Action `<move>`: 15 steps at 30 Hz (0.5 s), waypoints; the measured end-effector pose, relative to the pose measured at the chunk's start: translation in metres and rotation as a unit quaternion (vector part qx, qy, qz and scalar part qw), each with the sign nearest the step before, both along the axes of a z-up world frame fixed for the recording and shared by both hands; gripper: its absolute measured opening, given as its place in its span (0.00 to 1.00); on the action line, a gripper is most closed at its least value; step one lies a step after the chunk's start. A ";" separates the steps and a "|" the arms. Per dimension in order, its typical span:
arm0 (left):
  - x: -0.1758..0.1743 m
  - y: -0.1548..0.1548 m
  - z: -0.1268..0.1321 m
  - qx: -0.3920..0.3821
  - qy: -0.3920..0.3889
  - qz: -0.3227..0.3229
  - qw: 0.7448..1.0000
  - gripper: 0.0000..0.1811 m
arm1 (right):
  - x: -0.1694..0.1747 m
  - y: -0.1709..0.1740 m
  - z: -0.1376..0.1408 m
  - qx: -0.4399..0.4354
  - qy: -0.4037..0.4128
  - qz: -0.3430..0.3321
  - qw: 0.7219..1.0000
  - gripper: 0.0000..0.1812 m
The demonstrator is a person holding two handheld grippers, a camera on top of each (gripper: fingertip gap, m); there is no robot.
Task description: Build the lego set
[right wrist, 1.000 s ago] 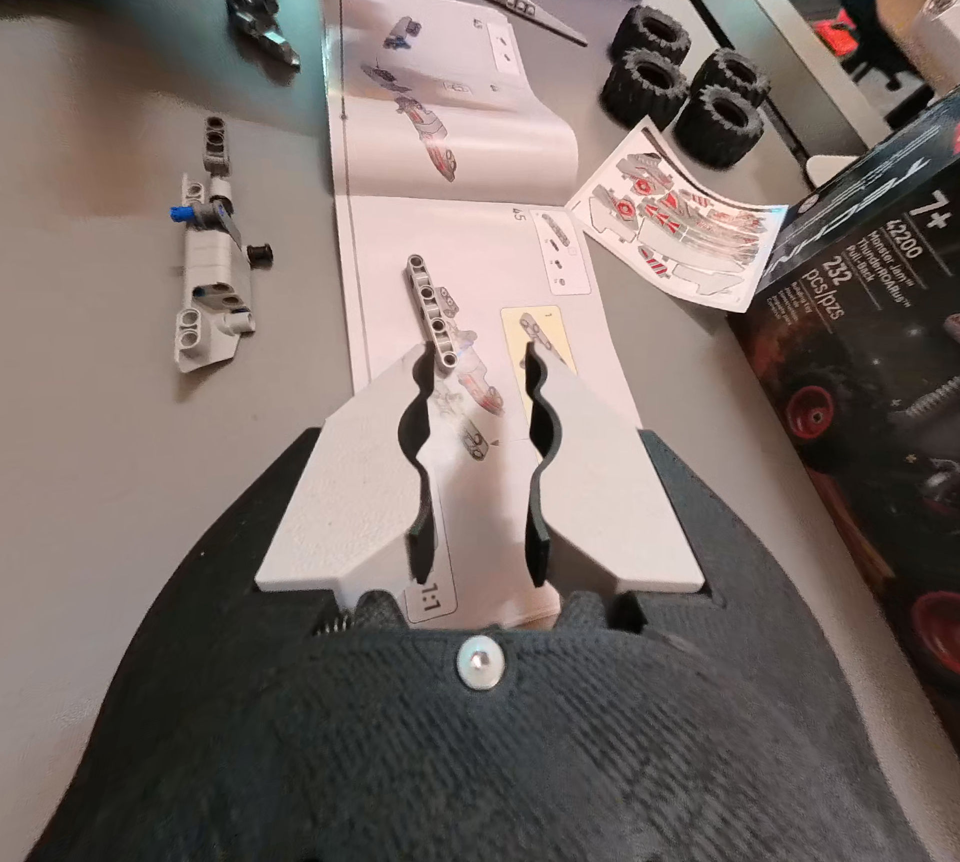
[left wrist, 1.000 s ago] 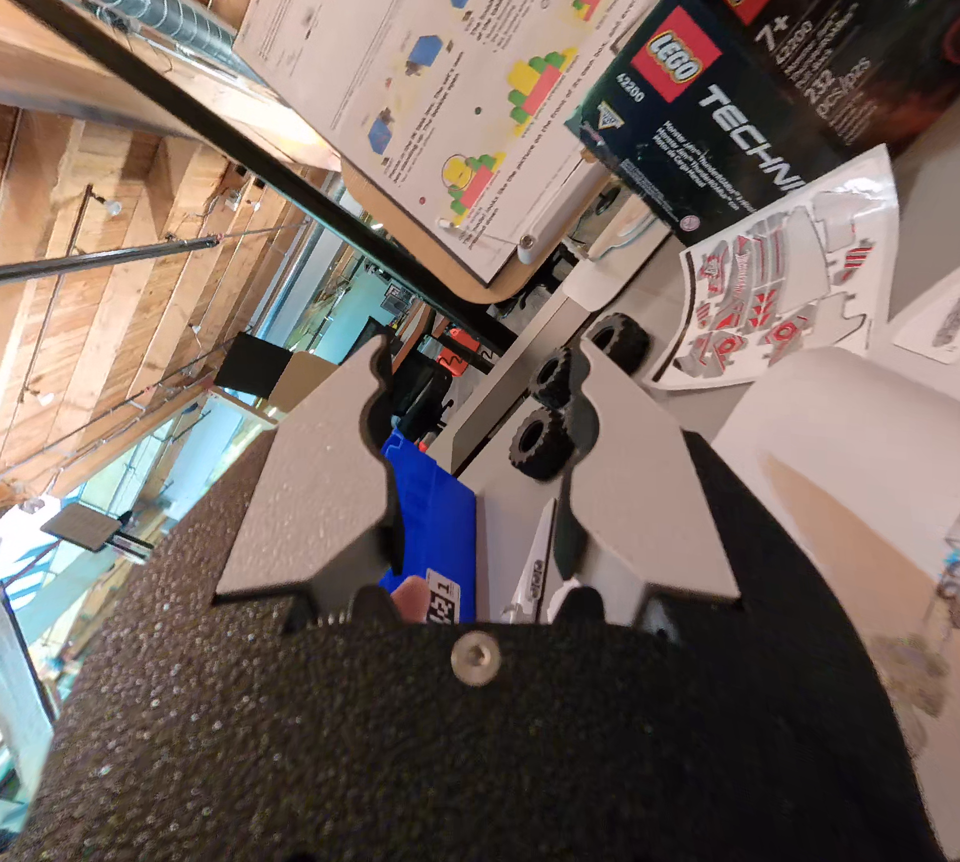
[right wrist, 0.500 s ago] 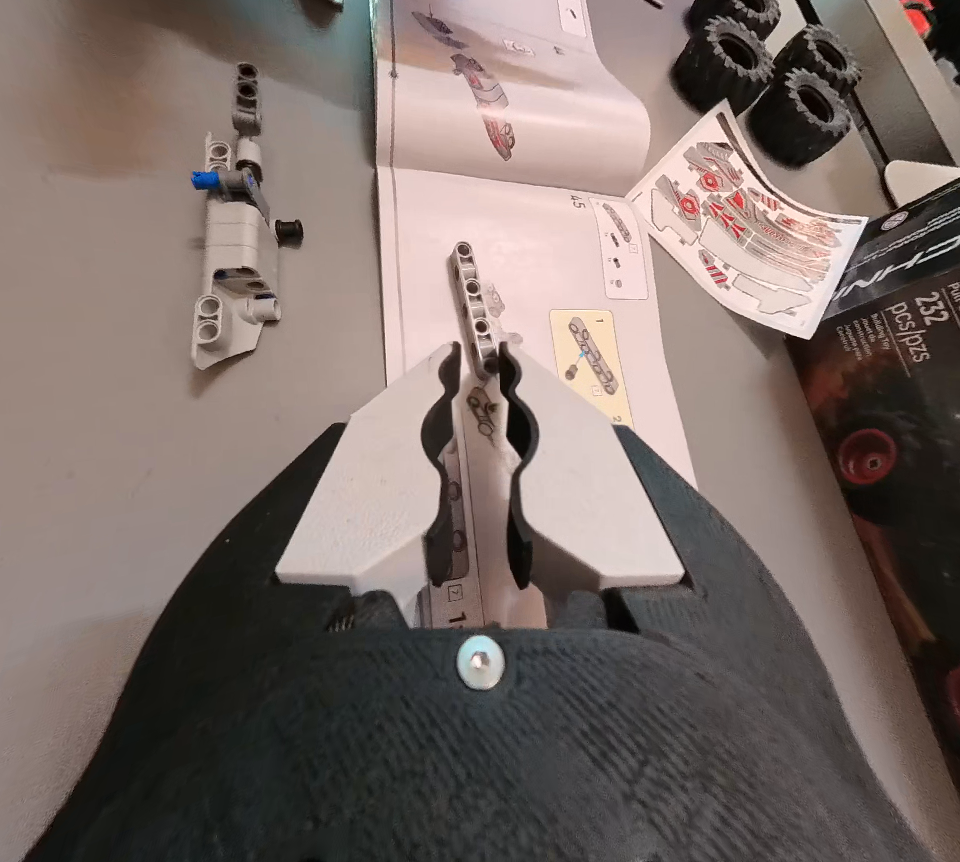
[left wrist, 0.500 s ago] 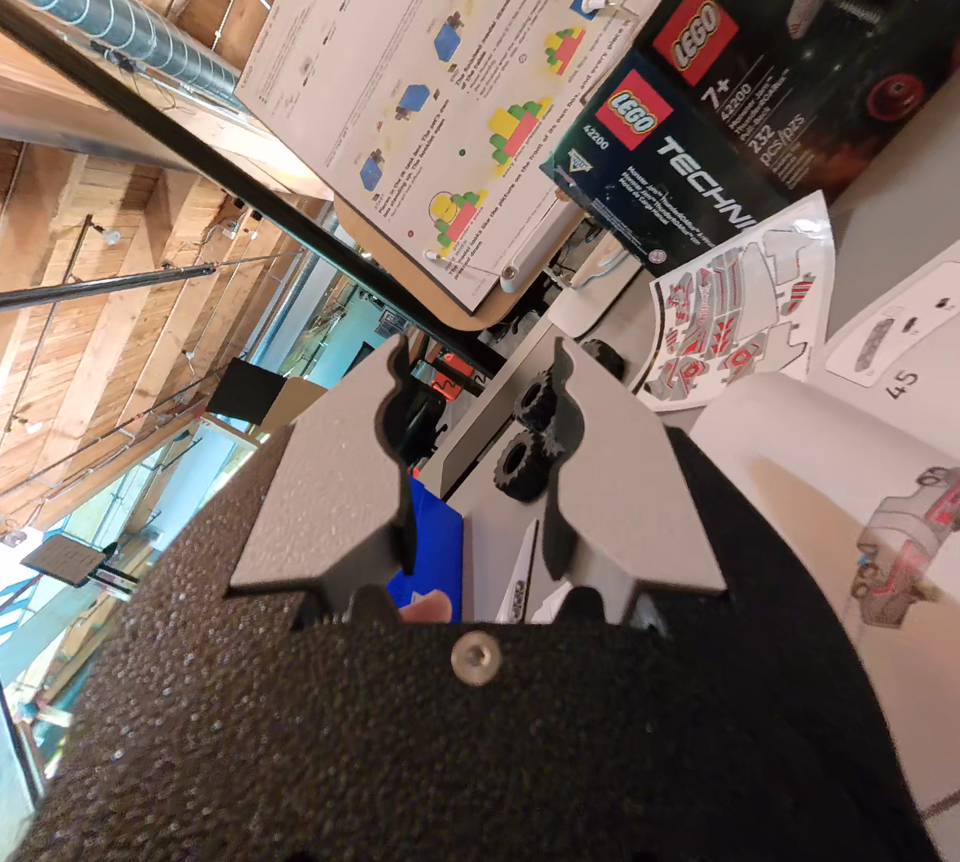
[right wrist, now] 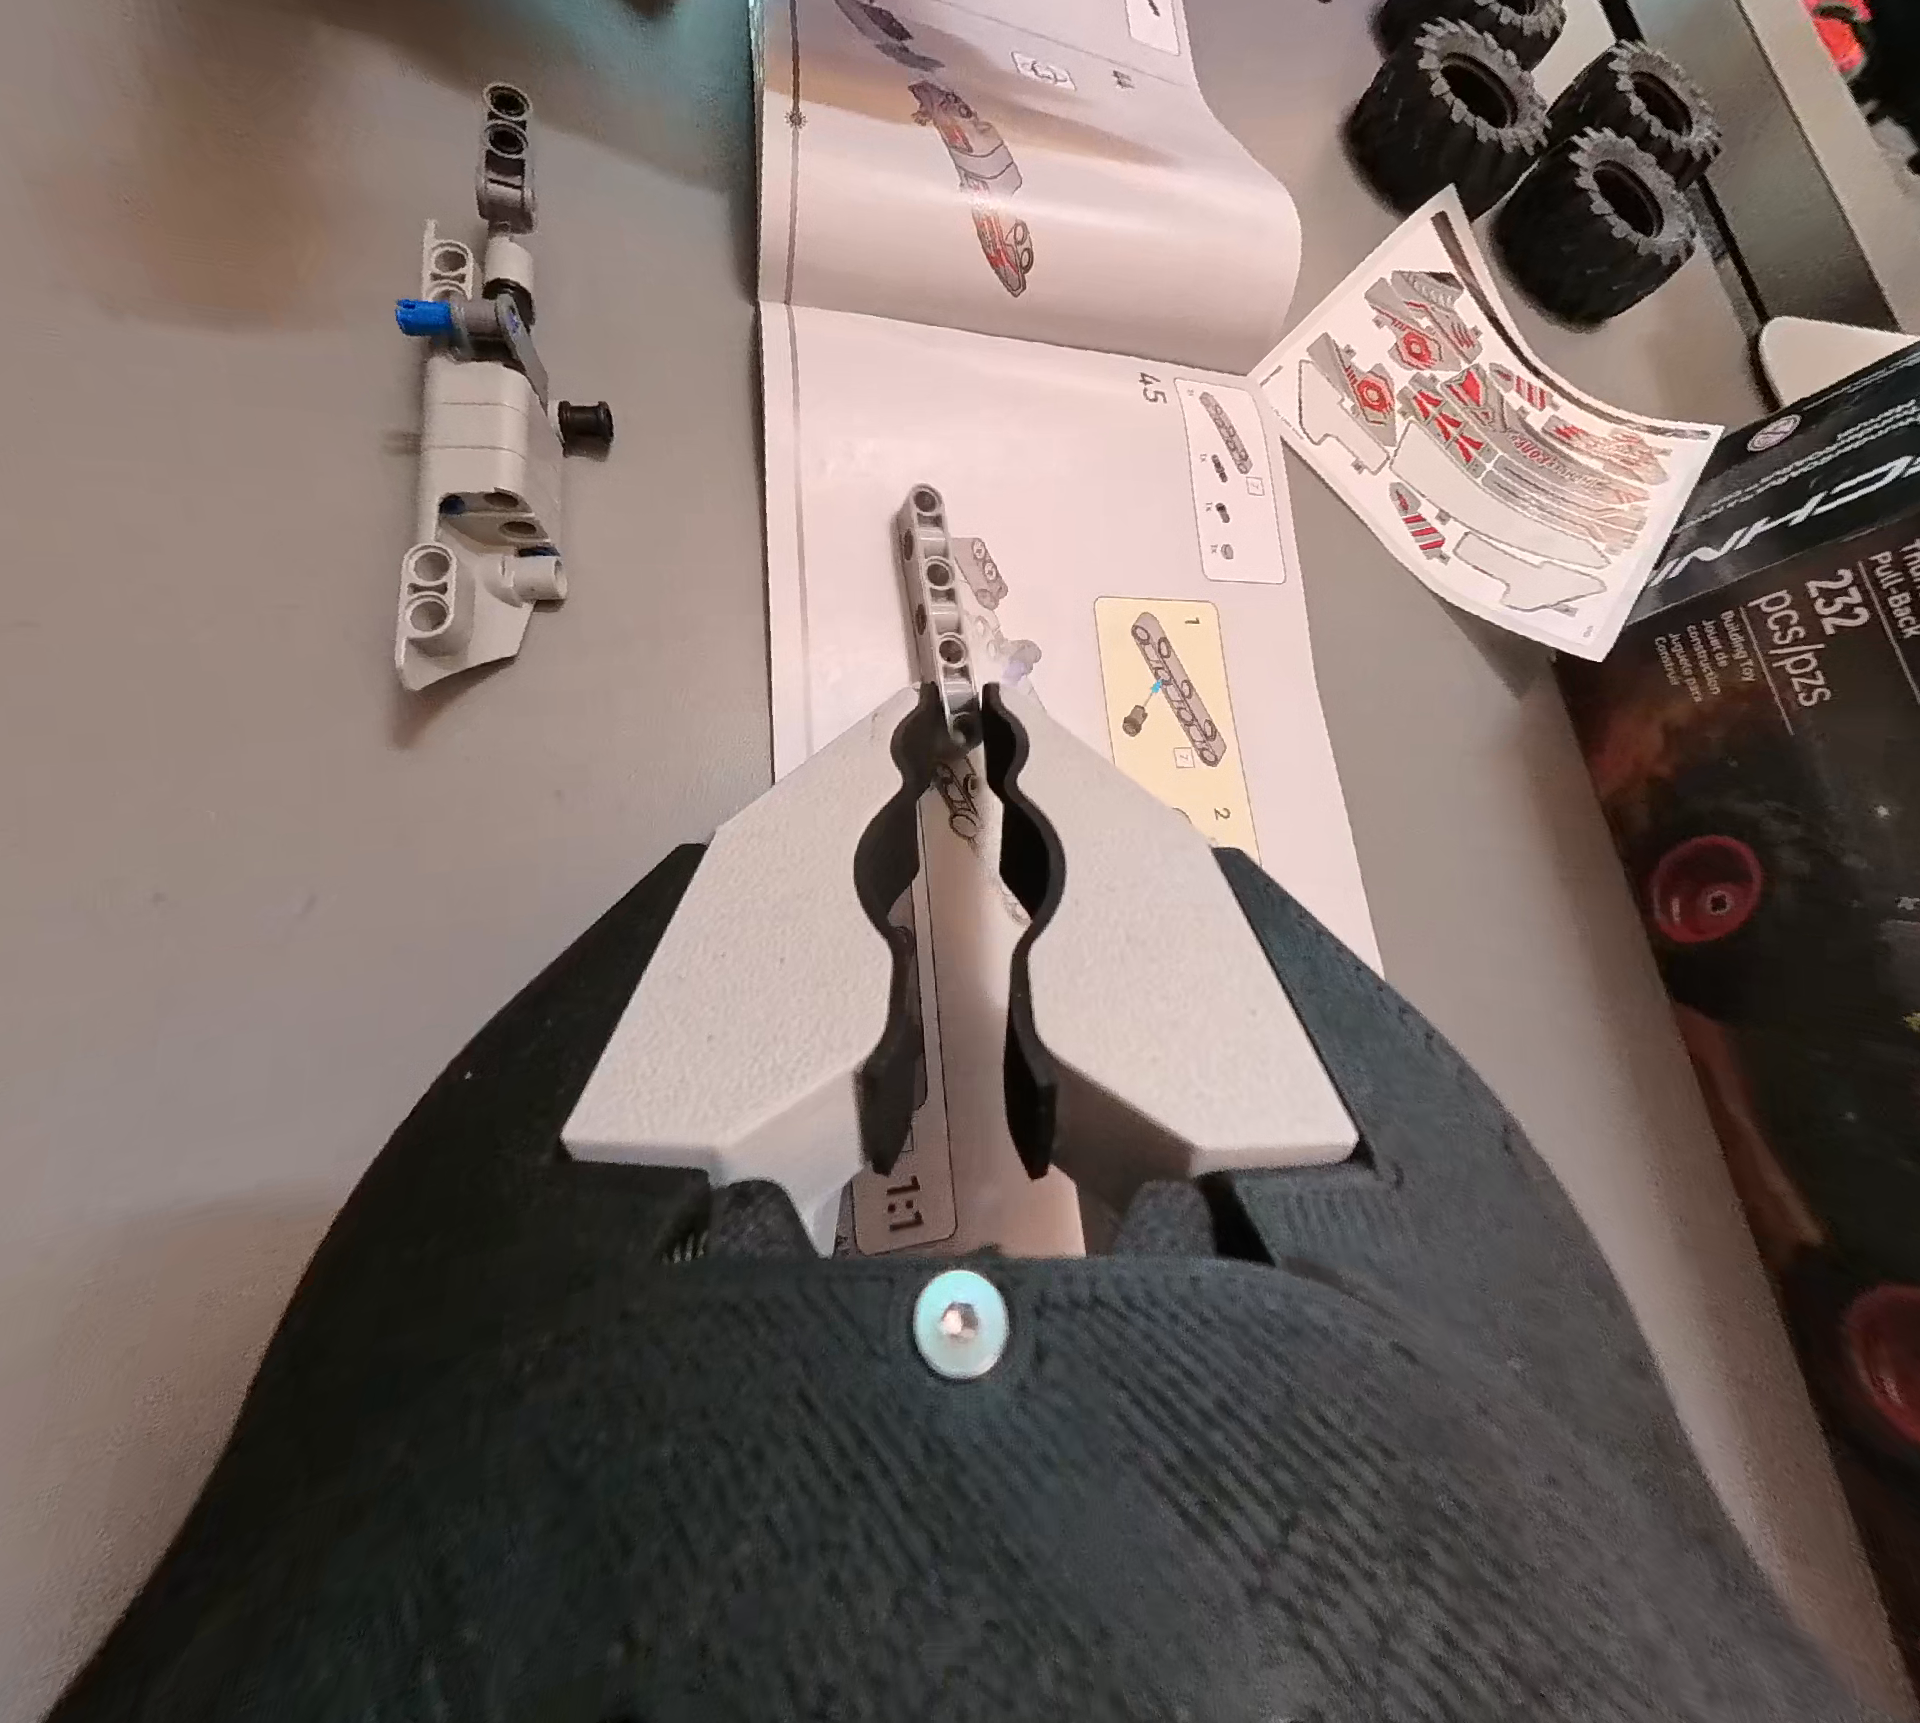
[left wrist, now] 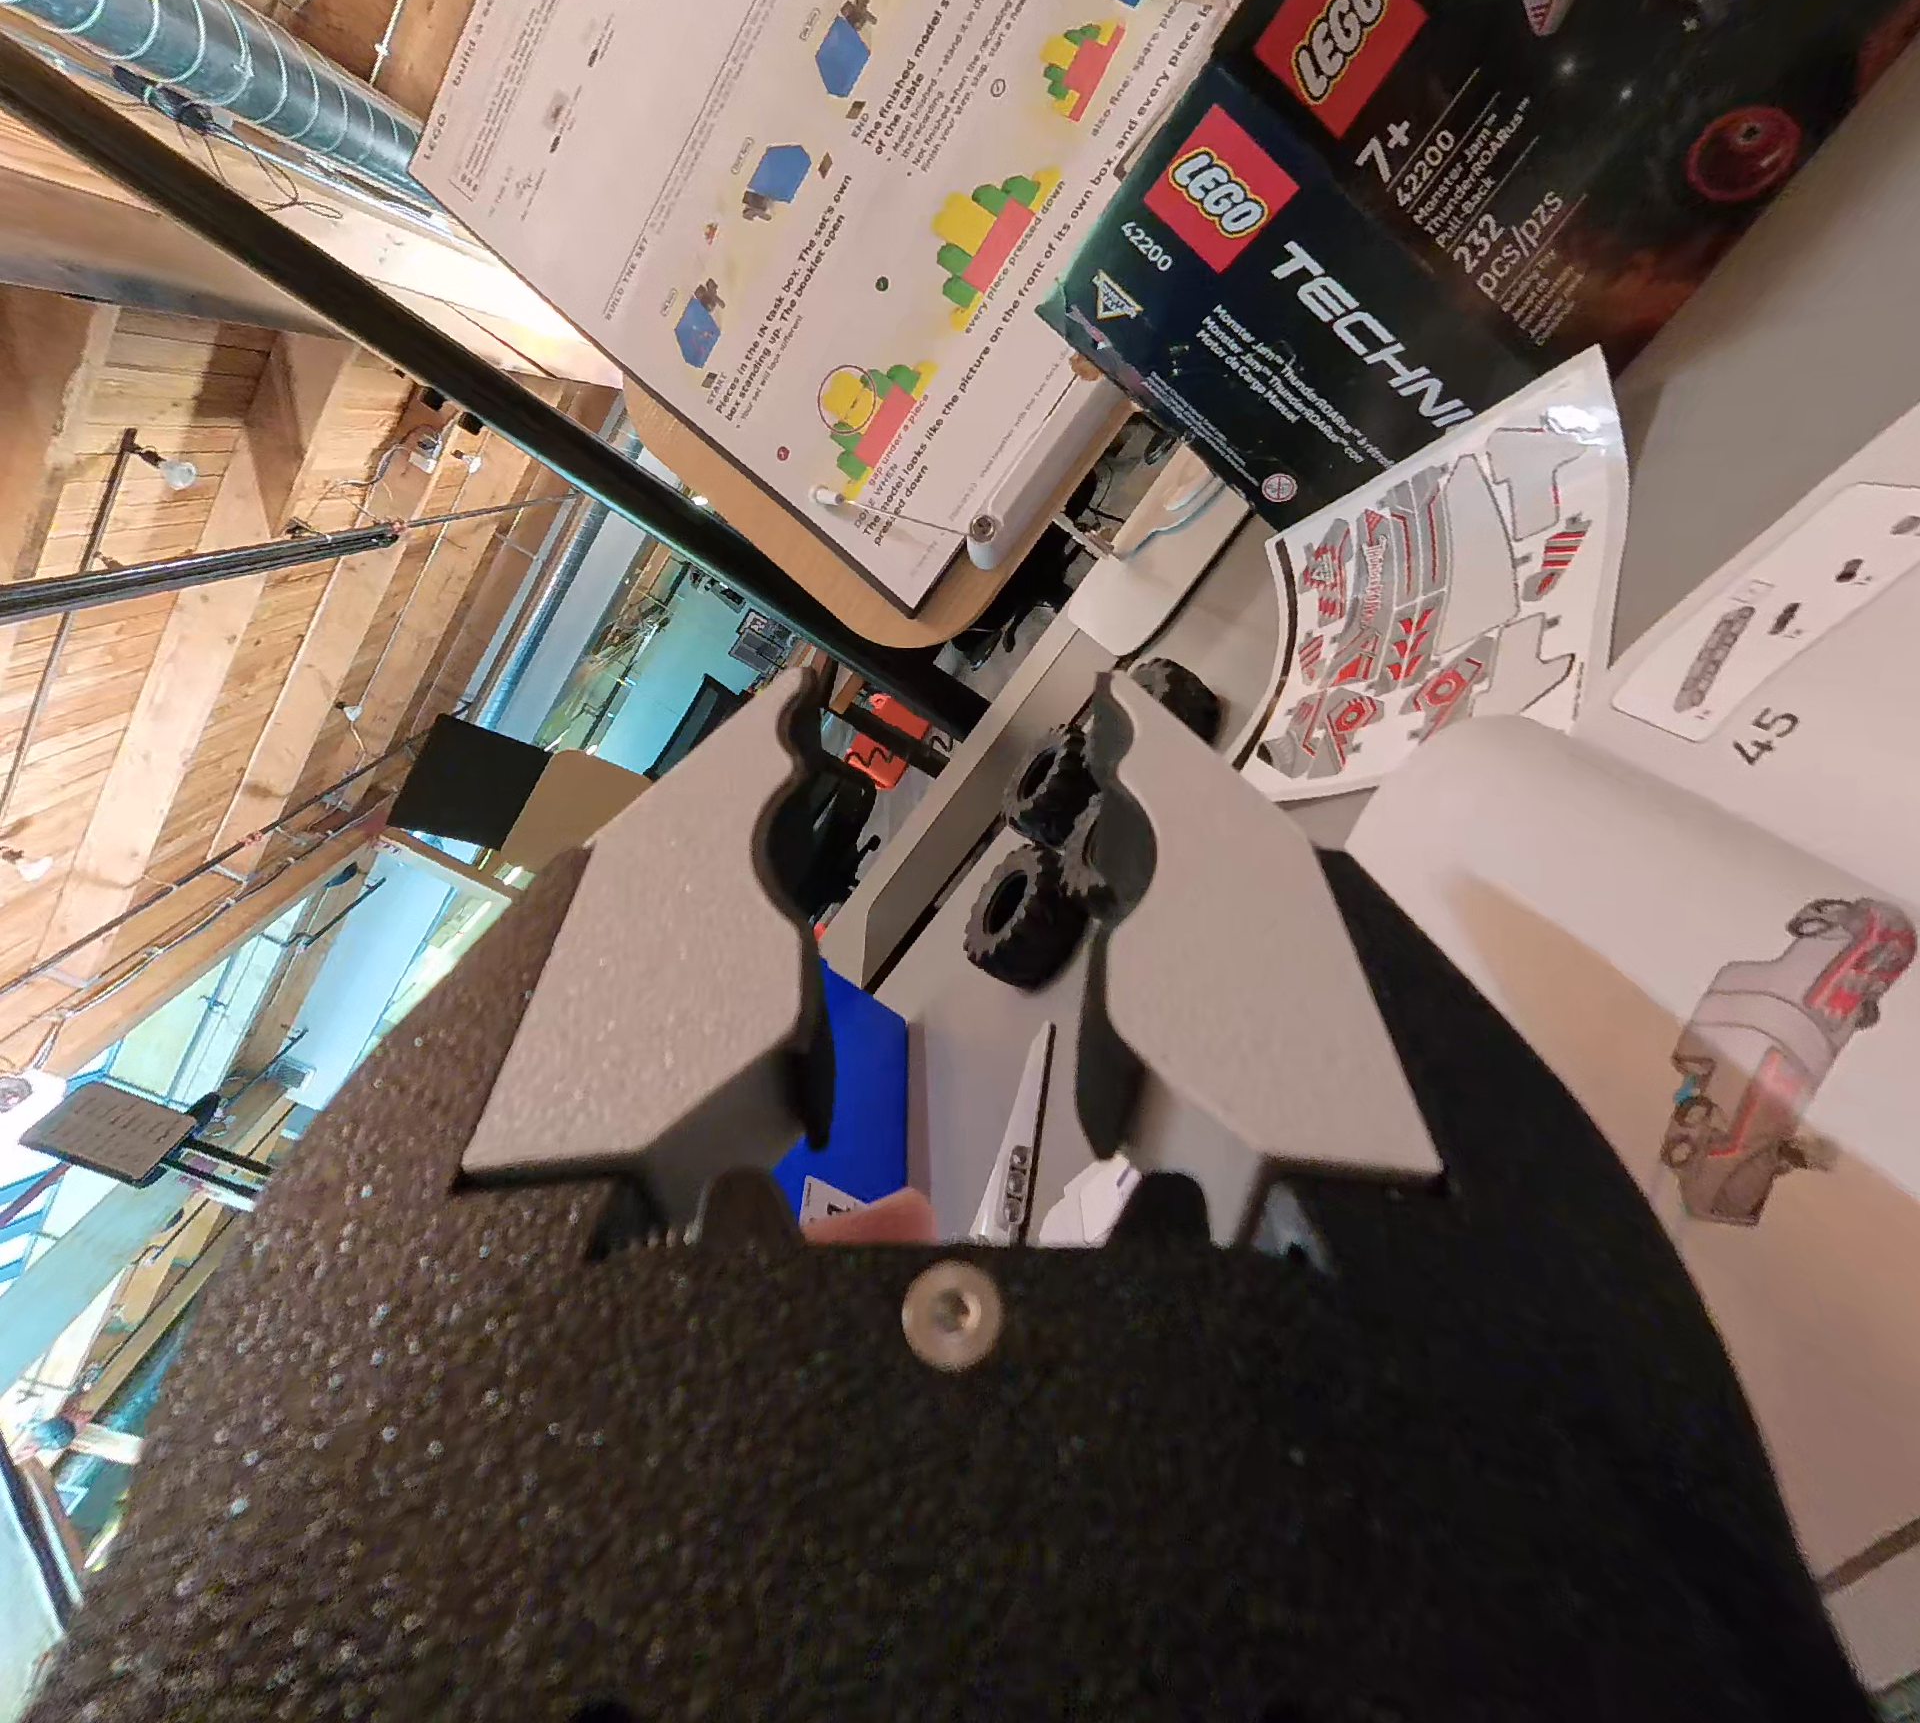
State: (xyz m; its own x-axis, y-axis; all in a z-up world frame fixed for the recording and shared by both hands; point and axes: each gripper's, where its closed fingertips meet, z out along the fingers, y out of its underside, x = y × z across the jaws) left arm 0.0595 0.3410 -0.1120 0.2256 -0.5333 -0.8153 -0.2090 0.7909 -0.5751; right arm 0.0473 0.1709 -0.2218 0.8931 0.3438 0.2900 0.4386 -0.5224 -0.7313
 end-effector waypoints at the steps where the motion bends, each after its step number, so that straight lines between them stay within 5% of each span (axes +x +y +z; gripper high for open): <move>1: 0.000 0.000 0.000 -0.001 -0.001 0.001 1.000 0.27 | 0.000 0.000 0.001 0.001 0.002 -0.001 1.000 0.04; 7: -0.003 -0.002 0.006 -0.057 -0.005 -0.013 0.998 0.25 | -0.003 -0.002 -0.001 -0.008 0.013 0.002 1.000 0.06; 15: -0.037 -0.003 0.038 -0.256 -0.006 -0.099 0.961 0.20 | 0.002 -0.008 0.004 0.011 0.050 0.004 0.999 0.15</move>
State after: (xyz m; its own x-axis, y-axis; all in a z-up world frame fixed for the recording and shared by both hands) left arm 0.0225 0.3380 -0.0740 0.0848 -0.8980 -0.4317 -0.0745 0.4263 -0.9015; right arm 0.0497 0.1626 -0.2174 0.9153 0.3451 0.2076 0.3671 -0.5032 -0.7823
